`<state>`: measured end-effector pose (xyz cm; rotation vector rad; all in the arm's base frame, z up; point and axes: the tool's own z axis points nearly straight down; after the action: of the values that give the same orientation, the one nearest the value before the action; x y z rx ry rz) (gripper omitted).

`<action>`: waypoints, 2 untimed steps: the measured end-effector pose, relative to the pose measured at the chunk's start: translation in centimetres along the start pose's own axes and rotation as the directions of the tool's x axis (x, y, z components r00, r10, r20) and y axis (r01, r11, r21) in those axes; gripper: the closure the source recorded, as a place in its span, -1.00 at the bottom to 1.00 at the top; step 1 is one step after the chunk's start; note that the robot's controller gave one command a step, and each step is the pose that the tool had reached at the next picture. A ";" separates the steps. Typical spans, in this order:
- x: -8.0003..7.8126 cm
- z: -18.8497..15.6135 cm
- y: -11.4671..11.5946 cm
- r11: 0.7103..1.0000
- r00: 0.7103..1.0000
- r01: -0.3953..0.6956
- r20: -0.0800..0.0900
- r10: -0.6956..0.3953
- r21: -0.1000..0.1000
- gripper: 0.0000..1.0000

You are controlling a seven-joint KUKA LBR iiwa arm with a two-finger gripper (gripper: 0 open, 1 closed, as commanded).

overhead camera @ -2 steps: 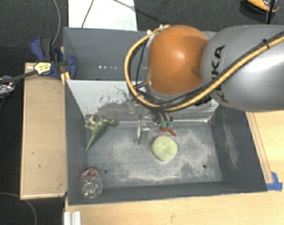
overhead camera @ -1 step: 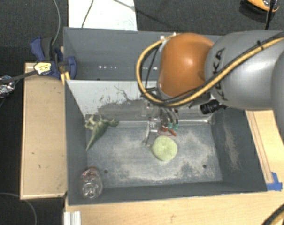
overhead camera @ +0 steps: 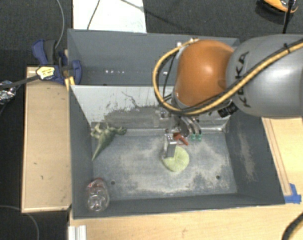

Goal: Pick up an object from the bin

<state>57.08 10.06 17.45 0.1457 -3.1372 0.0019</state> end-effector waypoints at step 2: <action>2.3 2.0 -3.6 0.995 0.995 0.101 0.007 -0.101 -0.001 -1.00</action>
Offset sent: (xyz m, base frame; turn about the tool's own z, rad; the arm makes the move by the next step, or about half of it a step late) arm -0.0422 -0.0714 -0.0675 -0.1965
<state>55.12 6.22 15.44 0.3049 -3.1328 -0.0004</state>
